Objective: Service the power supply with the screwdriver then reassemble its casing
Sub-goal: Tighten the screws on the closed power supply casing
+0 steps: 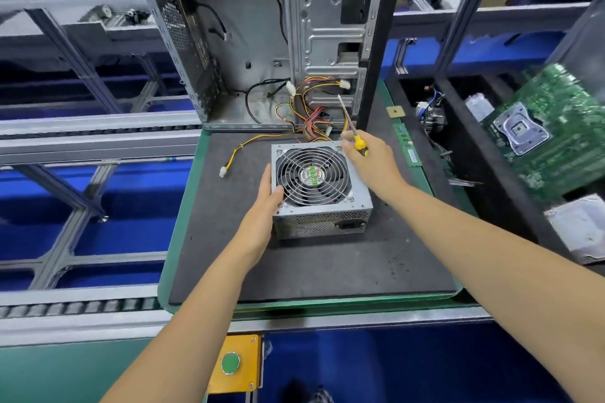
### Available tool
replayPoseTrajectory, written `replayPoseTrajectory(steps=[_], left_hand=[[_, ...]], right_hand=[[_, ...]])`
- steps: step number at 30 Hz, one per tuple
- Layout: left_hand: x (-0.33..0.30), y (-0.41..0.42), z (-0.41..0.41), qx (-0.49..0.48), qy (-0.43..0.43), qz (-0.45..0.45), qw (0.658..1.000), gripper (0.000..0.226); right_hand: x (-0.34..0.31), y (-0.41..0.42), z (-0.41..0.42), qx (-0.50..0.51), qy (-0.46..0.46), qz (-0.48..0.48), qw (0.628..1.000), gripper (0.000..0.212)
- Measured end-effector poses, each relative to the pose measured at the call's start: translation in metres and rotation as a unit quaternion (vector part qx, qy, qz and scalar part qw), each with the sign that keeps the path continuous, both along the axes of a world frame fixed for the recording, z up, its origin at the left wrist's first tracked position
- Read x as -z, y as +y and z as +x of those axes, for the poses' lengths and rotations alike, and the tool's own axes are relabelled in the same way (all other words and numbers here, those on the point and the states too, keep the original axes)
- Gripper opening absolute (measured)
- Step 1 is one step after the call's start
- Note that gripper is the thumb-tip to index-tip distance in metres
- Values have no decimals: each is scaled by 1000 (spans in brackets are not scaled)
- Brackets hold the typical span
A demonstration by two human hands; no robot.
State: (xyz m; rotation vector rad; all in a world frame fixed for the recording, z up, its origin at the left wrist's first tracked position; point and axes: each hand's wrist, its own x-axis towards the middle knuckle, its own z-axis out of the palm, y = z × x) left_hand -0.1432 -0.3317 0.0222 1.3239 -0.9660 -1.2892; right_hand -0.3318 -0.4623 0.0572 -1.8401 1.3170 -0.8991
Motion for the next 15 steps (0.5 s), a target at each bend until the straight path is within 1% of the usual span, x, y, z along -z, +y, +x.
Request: replayPoseTrajectory(steps=[4, 6, 8, 10, 12, 15], left_hand=[[-14, -18, 3, -39, 35, 4, 999, 51], [-21, -30, 6, -30, 16, 10, 999, 48], [-24, -39, 10, -33, 0, 22, 999, 49], [-25, -47, 13, -41, -13, 35, 998, 52], [-23, -50, 15, -43, -5, 40, 998, 47], [-20, -46, 12, -54, 29, 41, 997, 36]], right_hand=[[-1, 1, 2, 9, 12, 14, 1000, 21], [-1, 3, 1, 27, 16, 20, 999, 23], [1, 5, 0, 50, 4, 49, 998, 27], [5, 7, -1, 59, -33, 93, 993, 30], [7, 8, 0, 57, -74, 124, 988, 24], [7, 8, 0, 54, -131, 153, 978, 14]])
